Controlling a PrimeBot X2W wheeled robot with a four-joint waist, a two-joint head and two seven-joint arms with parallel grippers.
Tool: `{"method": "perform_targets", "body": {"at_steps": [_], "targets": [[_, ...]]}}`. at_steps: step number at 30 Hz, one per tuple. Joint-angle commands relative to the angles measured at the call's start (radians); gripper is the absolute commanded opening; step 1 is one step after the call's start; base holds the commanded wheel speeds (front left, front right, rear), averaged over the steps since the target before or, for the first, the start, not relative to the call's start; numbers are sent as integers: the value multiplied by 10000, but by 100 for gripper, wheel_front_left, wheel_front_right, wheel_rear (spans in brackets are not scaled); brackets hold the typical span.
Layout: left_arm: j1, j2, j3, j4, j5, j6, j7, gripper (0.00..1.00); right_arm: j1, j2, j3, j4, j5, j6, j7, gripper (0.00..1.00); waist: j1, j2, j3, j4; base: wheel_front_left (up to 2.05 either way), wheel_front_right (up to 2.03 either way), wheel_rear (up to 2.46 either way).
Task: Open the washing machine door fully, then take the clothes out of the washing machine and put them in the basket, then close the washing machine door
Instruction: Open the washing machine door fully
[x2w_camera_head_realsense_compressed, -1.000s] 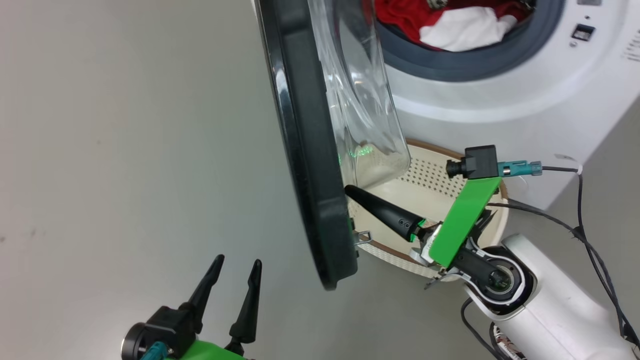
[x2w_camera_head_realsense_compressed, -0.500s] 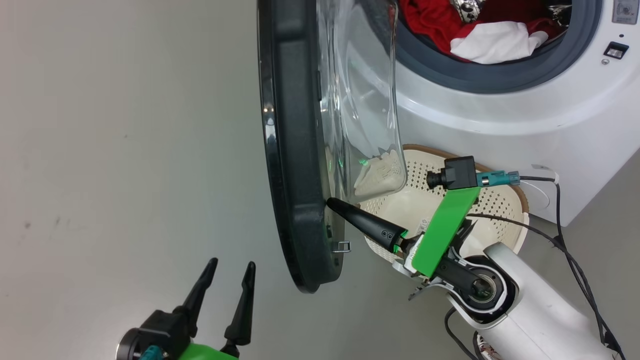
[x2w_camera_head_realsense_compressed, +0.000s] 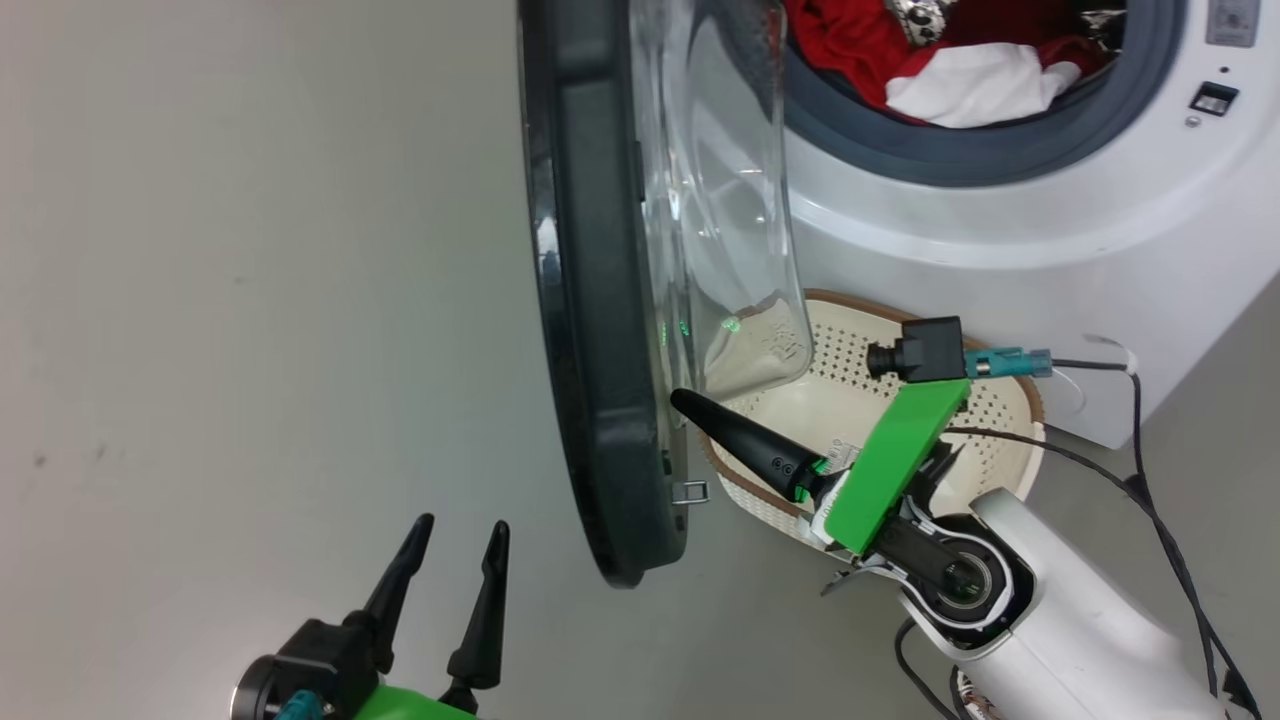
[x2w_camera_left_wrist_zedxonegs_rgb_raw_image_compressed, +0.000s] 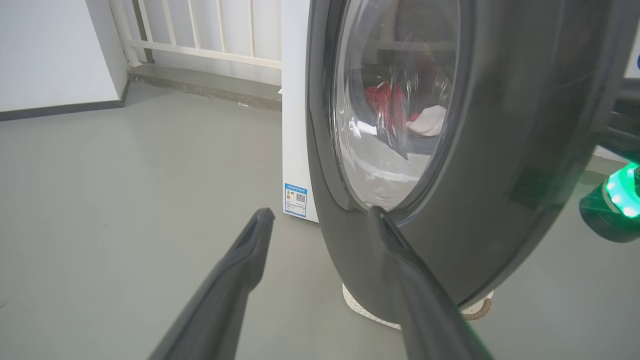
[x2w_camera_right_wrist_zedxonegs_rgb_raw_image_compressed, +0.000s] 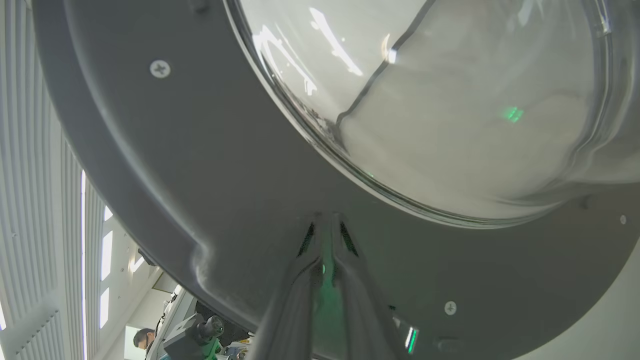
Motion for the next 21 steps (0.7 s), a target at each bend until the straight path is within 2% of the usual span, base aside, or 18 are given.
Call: {"method": "perform_targets", "body": {"at_steps": [1, 21], "targets": [[28, 139, 392, -218, 47, 2, -122, 100, 127, 37, 96, -142, -114, 79, -236, 100, -1, 0, -29, -171, 0, 0, 0], [232, 139, 702, -119, 272, -113, -122, 100, 1871, -942, 390, 1181, -566, 79, -3132, 100, -1, 0, -423, -909, 0, 0, 0]]}}
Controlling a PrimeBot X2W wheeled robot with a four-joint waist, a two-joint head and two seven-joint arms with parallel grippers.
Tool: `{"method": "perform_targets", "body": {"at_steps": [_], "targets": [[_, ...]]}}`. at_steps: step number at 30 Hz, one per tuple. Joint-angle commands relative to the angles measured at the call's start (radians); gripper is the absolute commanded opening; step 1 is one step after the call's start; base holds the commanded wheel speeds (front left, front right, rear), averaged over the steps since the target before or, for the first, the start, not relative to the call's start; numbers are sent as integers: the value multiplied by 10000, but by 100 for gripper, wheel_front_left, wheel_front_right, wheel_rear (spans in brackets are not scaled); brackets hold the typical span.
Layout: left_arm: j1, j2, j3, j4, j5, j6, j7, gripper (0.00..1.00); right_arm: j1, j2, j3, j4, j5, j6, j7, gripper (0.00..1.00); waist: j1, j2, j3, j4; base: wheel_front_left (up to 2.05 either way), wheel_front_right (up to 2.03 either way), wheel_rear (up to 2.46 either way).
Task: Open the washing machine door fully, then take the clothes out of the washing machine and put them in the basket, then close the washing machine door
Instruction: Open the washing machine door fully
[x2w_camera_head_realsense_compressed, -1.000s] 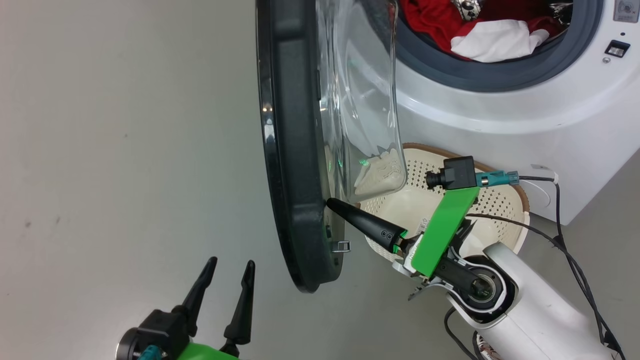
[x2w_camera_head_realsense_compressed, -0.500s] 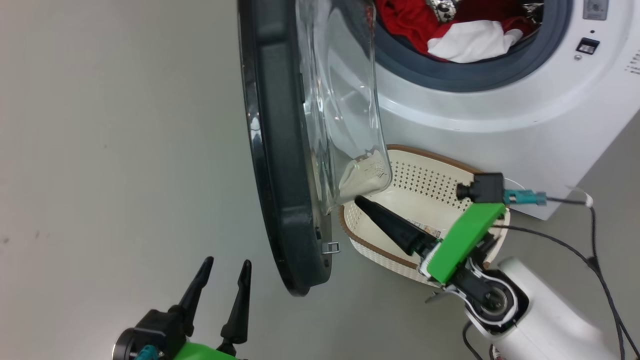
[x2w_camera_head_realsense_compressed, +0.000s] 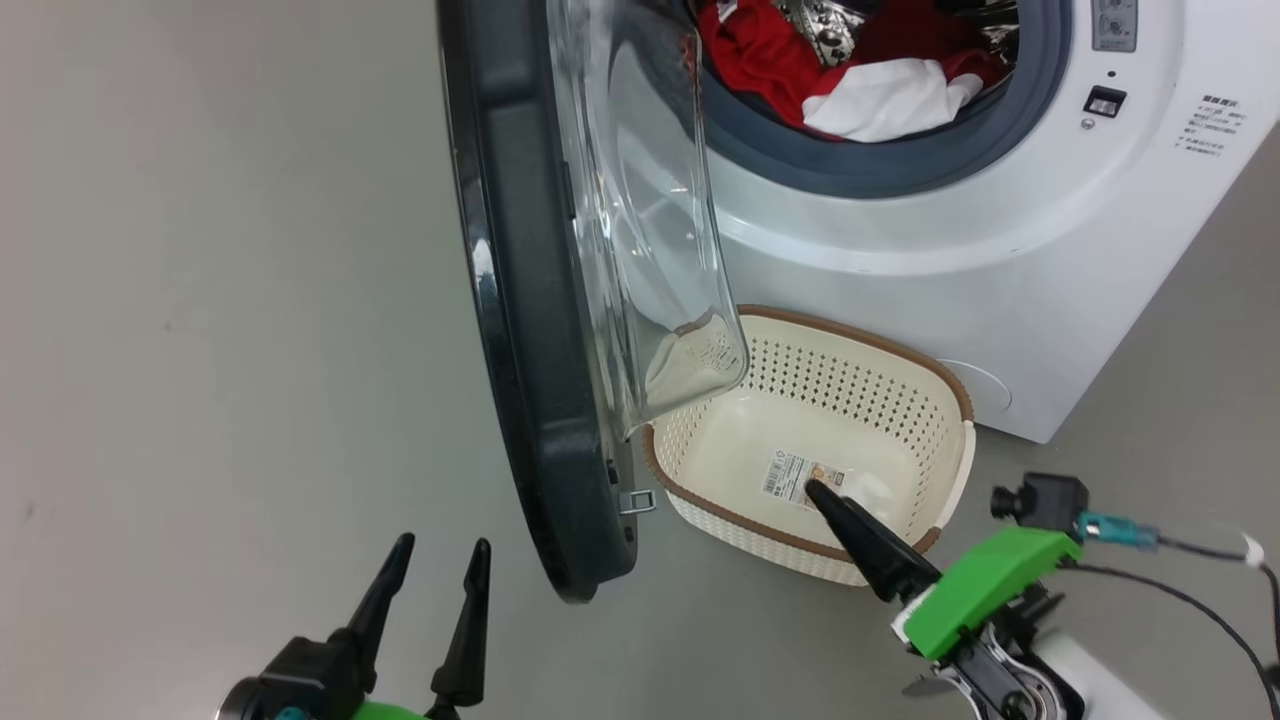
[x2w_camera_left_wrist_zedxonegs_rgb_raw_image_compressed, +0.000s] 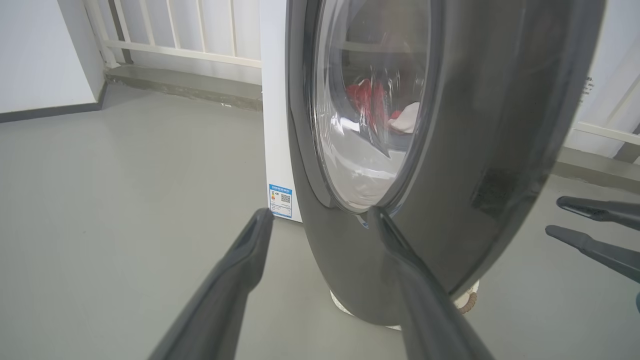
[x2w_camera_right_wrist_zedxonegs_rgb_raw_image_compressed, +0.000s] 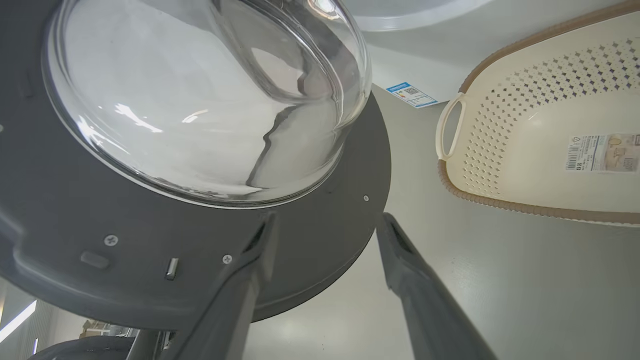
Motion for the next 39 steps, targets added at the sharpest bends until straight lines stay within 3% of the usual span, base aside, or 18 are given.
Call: {"method": "perform_targets", "body": {"at_steps": [1, 10, 15, 20, 26, 34, 39], "targets": [[-26, 139, 376, -182, 81, -95, -122, 100, 139, -21, 72, -151, 20, 79, -205, 100, 0, 0, -58, -33, 0, 0, 0], [90, 139, 459, -213, 89, -105, -122, 100, 758, -267, -9, 393, 23, 79, -1511, 100, 0, 0, -144, -81, 0, 0, 0], [94, 139, 505, -190, 93, -83, -122, 100, 777, -538, 240, 718, -742, 79, -2091, 100, 0, 0, -138, -149, 0, 0, 0], [48, 139, 548, -167, 90, -77, -122, 100, 570, -774, 345, 1212, -2544, 79, -2320, 100, 0, 0, -92, -236, 0, 0, 0], [-3, 139, 613, -143, 95, -91, -122, 100, 851, -366, -1065, 1053, -5229, 79, -2330, 100, 0, 0, -57, -320, 0, 0, 0], [-53, 139, 666, -164, 100, -122, -122, 100, 1649, 296, -3022, -274, -8982, 79, -2331, 100, 0, 0, 39, -371, 0, 0, 0], [-105, 139, 680, -183, 108, -131, -122, 100, 2117, 760, -3932, -1048, -10378, 79, -2332, 100, 0, 0, 78, -367, 0, 0, 0]]}}
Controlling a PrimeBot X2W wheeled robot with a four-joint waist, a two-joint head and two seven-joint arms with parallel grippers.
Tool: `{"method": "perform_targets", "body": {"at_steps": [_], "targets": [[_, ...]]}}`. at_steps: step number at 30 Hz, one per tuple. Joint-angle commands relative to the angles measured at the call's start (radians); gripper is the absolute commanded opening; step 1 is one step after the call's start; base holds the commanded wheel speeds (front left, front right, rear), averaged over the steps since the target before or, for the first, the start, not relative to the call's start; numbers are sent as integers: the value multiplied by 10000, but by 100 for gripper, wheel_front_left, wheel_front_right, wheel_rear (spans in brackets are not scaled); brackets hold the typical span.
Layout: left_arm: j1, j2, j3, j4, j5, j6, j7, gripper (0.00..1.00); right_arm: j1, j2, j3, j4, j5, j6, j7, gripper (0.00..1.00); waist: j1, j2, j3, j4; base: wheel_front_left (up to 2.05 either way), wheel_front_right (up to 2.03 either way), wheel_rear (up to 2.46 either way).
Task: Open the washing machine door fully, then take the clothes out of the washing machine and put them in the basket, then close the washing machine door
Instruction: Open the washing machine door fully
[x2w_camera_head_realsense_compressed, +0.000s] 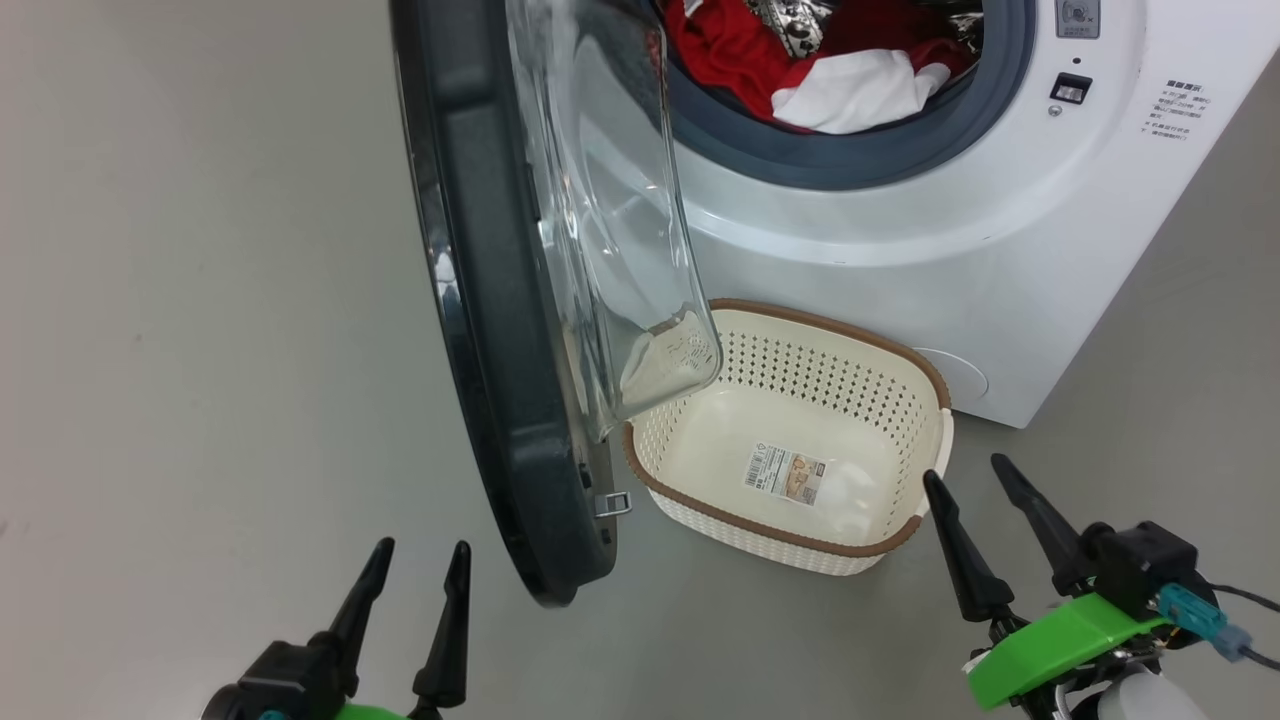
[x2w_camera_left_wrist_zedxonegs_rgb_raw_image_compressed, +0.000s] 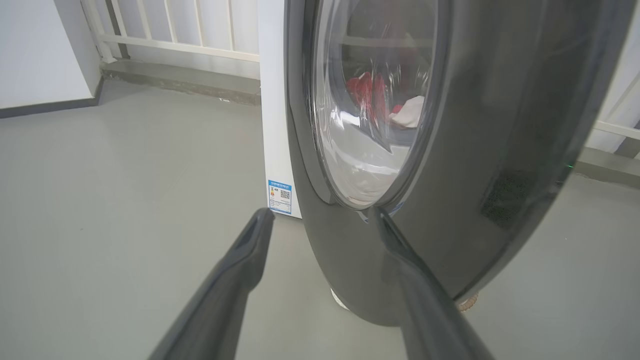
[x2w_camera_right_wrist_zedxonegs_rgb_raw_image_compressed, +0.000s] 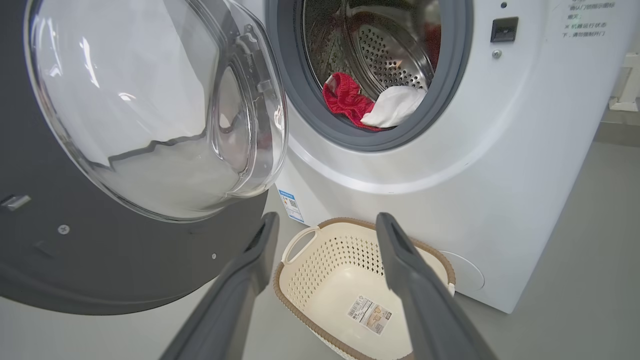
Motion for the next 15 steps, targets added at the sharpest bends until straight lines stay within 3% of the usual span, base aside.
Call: {"method": "perform_targets", "body": {"at_steps": [1, 6, 15], "targets": [[-222, 118, 370, -226, 110, -56, -122, 100, 142, 86, -50, -474, -405, 75, -129, 100, 0, -1, 9, 6, 0, 0, 0], [-224, 118, 393, -279, 136, -60, -122, 100, 768, 653, -890, -1466, -1455, 75, -129, 100, 0, -1, 13, 30, 0, 0, 0], [-205, 118, 382, -310, 173, -62, -122, 100, 1078, 921, -1199, -1419, -1743, 75, -129, 100, 0, -1, -24, 17, 0, 0, 0]]}}
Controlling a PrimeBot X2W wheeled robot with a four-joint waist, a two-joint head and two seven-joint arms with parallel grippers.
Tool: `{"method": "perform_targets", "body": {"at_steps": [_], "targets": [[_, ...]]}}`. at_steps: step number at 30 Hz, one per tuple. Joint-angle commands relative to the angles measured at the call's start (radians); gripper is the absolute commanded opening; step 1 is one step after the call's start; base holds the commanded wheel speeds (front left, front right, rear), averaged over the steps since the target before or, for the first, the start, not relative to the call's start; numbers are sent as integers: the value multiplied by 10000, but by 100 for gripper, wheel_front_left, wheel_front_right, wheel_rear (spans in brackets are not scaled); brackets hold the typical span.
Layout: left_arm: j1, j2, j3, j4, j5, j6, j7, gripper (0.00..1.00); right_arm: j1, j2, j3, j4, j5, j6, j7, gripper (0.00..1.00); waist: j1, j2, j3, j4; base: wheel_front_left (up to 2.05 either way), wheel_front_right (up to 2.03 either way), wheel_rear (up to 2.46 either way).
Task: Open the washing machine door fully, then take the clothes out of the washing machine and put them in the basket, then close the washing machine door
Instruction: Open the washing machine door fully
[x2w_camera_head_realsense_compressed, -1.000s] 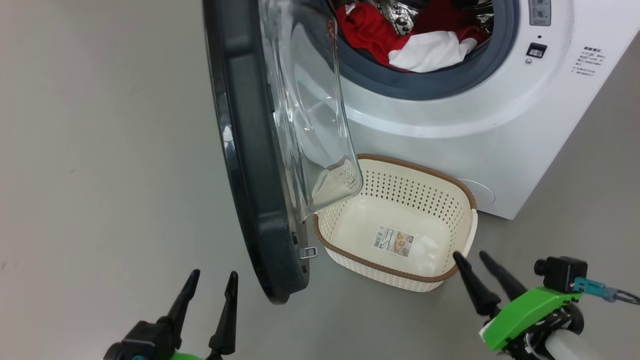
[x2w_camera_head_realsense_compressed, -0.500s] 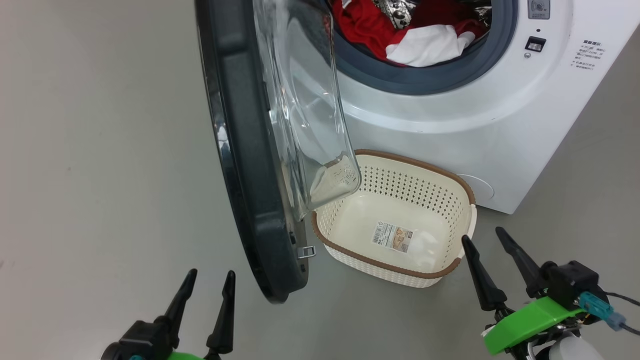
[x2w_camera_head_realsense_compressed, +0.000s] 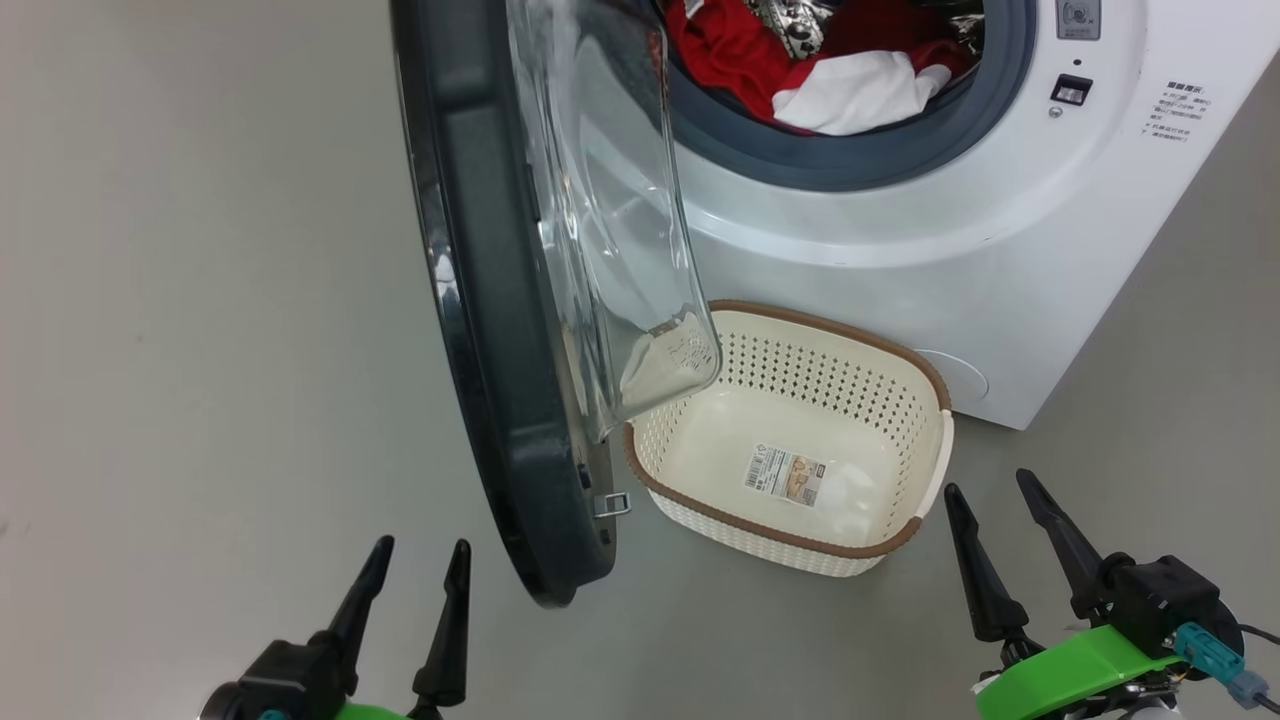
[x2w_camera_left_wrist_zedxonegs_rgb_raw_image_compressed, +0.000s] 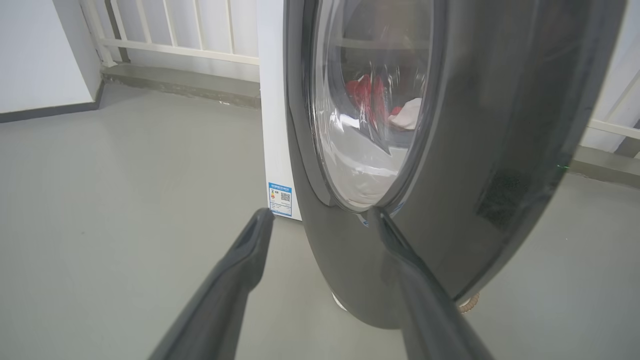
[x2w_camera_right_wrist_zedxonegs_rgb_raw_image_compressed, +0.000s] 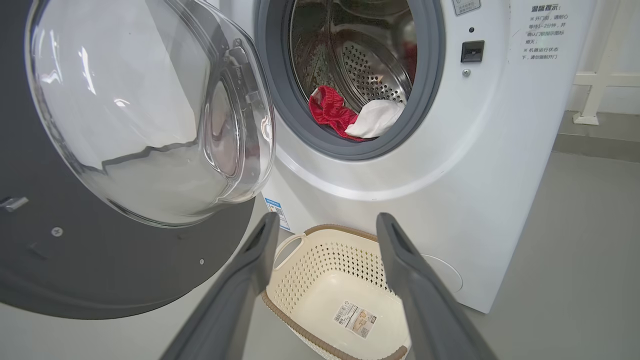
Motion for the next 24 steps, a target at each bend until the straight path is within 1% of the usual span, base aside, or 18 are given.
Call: {"method": "perform_targets", "body": {"at_steps": [1, 7, 8, 9, 10, 14, 18, 20, 23, 24], "targets": [[-192, 116, 358, -268, 101, -55, -122, 100, 15, 36, 189, -203, -118, 75, -64, 100, 0, 0, -12, -9, 0, 0, 0], [-183, 116, 373, -334, 133, -63, -122, 100, 9, 75, 198, -178, -122, 75, -64, 100, 0, 0, -53, -19, 0, 0, 0], [-189, 116, 388, -407, 91, -70, -122, 92, 7, 79, 211, -177, -122, 75, -64, 100, 0, 0, -59, -20, 0, 0, 0], [-195, 116, 417, -507, 72, -70, -122, 34, 8, 82, 229, -178, -124, 75, -64, 100, 0, 0, -59, -21, 0, 0, 0], [-217, 116, 458, -636, 69, -57, -122, 0, 4, 84, 242, -177, -128, 75, -64, 100, 0, 0, -57, -20, 0, 0, 0], [-390, 116, 867, -1571, -86, 100, -122, 0, -31, 89, 271, -185, -150, 75, -64, 100, 0, 0, -39, -18, 0, 0, 0], [-685, 116, 1265, -3037, -199, 206, -122, 0, -73, 96, 304, -200, -149, 75, -64, 100, 0, 0, -32, -44, 0, 0, 0], [-856, 116, 1280, -3906, -264, 196, -122, 0, -90, 97, 320, -214, -152, 75, -64, 100, 0, 0, -18, -59, 0, 0, 0], [-1017, 116, 952, -5021, -251, 120, -122, 0, -113, 97, 340, -233, -150, 75, -64, 100, 0, 0, 2, -98, 0, 0, 0], [-1017, 116, 952, -5021, -251, 120, -122, 0, -113, 97, 340, -233, -150, 75, -64, 100, 0, 0, 2, -98, 0, 0, 0]]}}
